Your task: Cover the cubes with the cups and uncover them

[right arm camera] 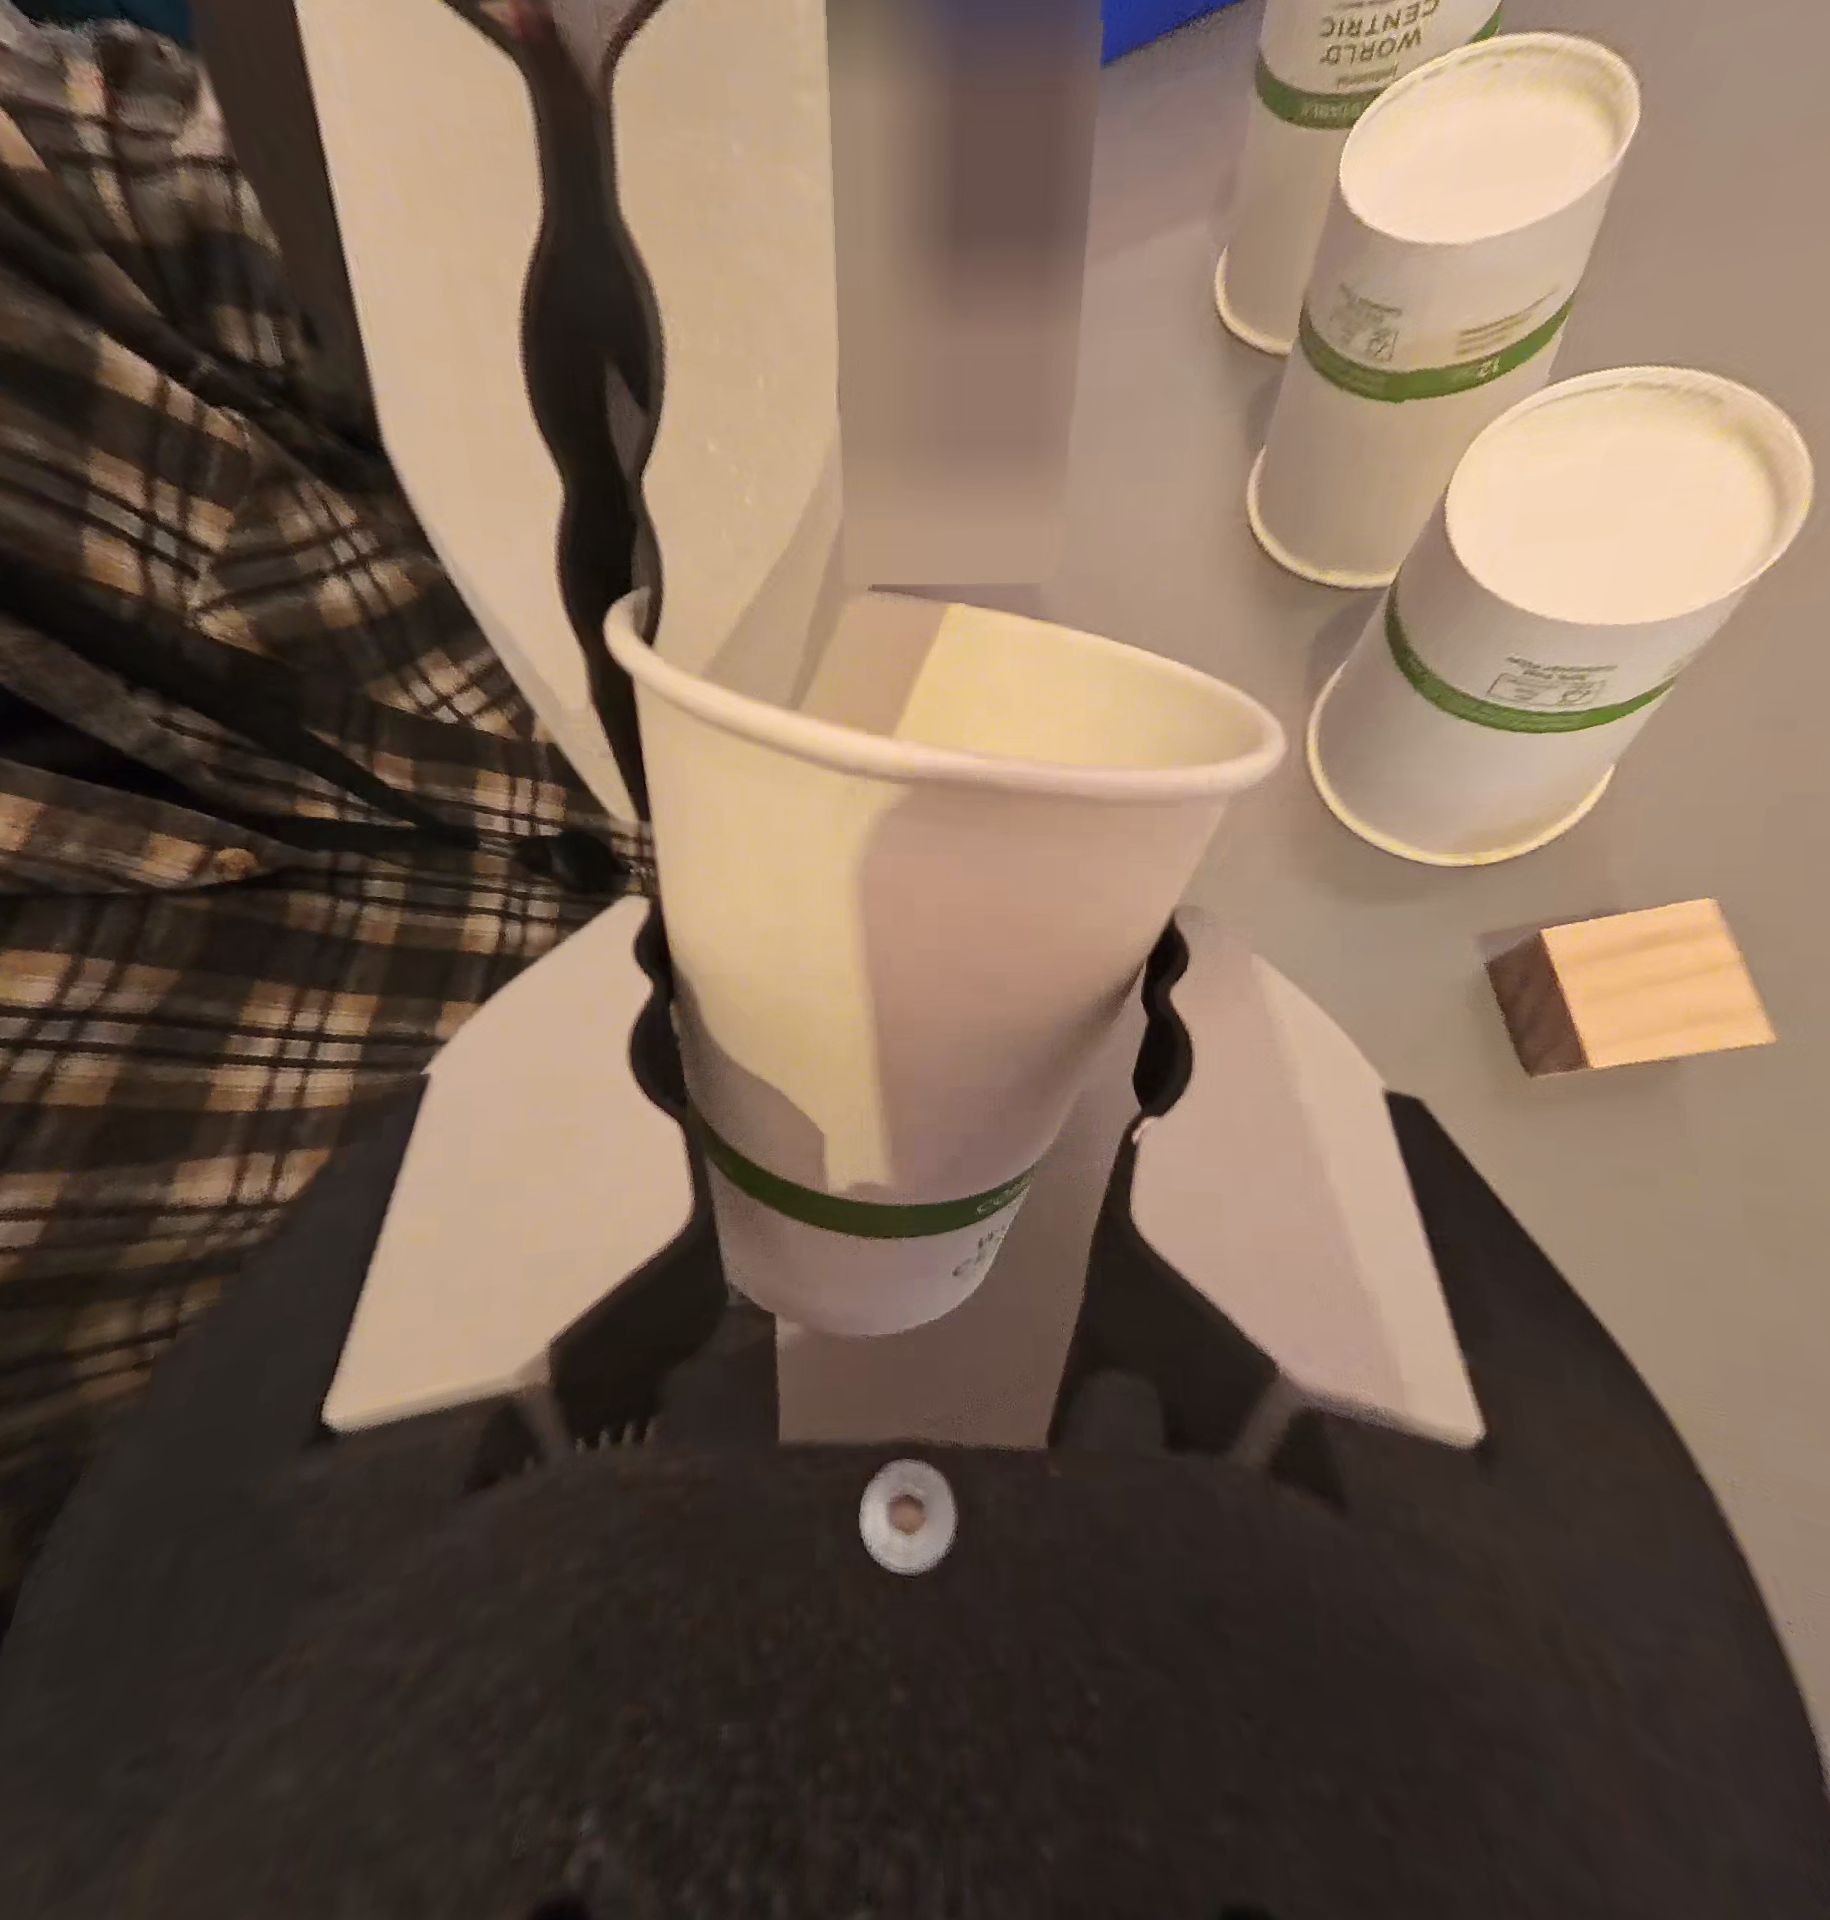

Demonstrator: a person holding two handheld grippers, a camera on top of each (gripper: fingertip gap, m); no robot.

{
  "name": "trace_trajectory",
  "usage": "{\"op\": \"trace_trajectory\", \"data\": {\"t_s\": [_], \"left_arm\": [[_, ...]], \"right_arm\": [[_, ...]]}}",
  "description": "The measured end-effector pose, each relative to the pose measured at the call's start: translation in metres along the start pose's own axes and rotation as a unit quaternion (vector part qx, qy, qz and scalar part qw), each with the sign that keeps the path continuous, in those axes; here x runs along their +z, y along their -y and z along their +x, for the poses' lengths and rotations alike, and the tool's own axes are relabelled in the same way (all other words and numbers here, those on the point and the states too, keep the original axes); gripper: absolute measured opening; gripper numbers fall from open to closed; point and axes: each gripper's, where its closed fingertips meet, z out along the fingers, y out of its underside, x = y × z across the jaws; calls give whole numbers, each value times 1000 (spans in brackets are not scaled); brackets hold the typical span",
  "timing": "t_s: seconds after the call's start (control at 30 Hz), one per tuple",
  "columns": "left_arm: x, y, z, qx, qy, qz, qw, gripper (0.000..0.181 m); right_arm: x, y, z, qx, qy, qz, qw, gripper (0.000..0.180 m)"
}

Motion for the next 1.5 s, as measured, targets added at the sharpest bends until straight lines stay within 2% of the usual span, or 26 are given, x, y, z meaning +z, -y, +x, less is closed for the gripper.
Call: {"op": "trace_trajectory", "data": {"t_s": [0.1,0.2,0.33,0.43,0.57,0.73,1.03,1.27,1.4,1.5], "left_arm": [[-6,9,-4,-5,19,46,999,5],[-25,23,-15,-33,48,118,991,20],[-63,32,-25,-71,76,218,970,31],[-88,31,-19,-105,53,288,951,31],[-104,17,-15,-151,35,333,930,32],[-112,5,-4,-145,45,342,927,31],[-117,-5,12,-105,88,330,934,32],[-123,-10,18,-99,86,342,931,31],[-126,-16,17,-106,84,349,927,32],[-134,-18,16,-110,88,359,923,32]], "right_arm": [[-4,-2,2,7,-14,54,998,85],[-13,-9,14,9,-71,134,988,85],[-42,-23,53,39,-225,278,933,86],[-60,-51,82,68,-338,311,886,86],[-67,-84,109,117,-431,270,853,87],[-62,-102,125,146,-482,217,836,87],[-41,-116,131,144,-503,150,839,86],[-43,-131,114,153,-497,129,844,86],[-33,-149,107,164,-486,77,855,83],[-31,-155,104,171,-481,68,857,92]]}}
